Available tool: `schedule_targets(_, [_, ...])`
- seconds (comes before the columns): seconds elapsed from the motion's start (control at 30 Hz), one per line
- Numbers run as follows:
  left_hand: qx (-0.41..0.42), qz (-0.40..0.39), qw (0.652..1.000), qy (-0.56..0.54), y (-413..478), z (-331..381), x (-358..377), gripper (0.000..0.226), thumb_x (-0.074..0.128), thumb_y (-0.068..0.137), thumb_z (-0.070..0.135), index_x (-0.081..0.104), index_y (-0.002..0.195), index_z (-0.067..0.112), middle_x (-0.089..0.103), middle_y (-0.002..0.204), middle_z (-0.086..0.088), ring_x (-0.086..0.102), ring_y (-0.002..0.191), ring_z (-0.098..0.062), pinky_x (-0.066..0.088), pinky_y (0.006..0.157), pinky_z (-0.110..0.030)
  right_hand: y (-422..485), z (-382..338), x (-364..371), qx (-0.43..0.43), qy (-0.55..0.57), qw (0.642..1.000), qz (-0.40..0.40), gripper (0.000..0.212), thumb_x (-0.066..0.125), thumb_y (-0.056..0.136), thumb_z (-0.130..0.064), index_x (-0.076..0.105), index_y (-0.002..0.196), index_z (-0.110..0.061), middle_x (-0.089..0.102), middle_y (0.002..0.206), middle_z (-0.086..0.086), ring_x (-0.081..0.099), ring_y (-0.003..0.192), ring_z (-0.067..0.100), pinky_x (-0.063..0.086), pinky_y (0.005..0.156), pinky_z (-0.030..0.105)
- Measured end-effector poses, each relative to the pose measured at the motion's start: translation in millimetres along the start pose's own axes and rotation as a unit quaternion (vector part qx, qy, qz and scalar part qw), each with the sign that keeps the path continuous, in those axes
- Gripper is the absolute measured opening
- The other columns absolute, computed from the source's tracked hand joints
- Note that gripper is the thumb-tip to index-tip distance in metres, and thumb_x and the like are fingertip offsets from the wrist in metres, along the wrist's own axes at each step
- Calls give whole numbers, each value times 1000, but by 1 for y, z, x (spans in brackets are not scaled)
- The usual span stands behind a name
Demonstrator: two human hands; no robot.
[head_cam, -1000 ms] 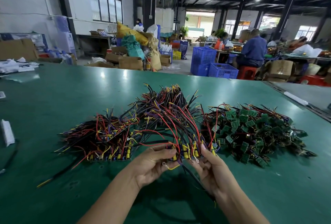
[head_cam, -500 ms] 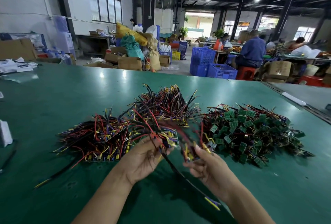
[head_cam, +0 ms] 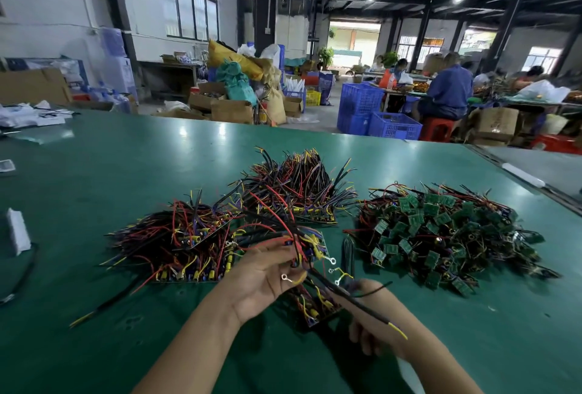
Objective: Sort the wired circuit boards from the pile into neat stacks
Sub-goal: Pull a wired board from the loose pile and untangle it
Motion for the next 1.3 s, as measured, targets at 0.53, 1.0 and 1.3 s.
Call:
schedule_targets(0.53, [-10,47,985,165,-3,-10,4,26,79,58,7,71,82,5,72,76,-11,69,63,-20,51,50,-24,-10,-39,5,-224,243,944,-4,46,74,73,-11,61,117,-19,66,83,6,66,65,24,53,45,30])
schedule_targets(1.0, [17,61,980,191,-3,-16,9,23,82,55,10,76,77,7,72,78,-12,68,67,-16,51,54,-23,-10,-37,-1,-245,87,950,173,14,59,94,-17,68,97,-27,69,69,8,66,63,27,56,65,48])
schedule_targets(1.3, [13,45,981,189,-2,-20,10,26,80,61,16,77,85,6,74,85,-10,68,74,-16,53,62,-25,-7,-34,0,-197,251,944,83,19,59,96,-9,66,78,-9,59,61,7,59,58,27,59,61,43])
Point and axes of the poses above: each hand's wrist, its own y-axis towards the middle knuckle, its own x-axis out of the palm, z = x × y, the point moved 7 cm from there along y, towards the middle knuckle
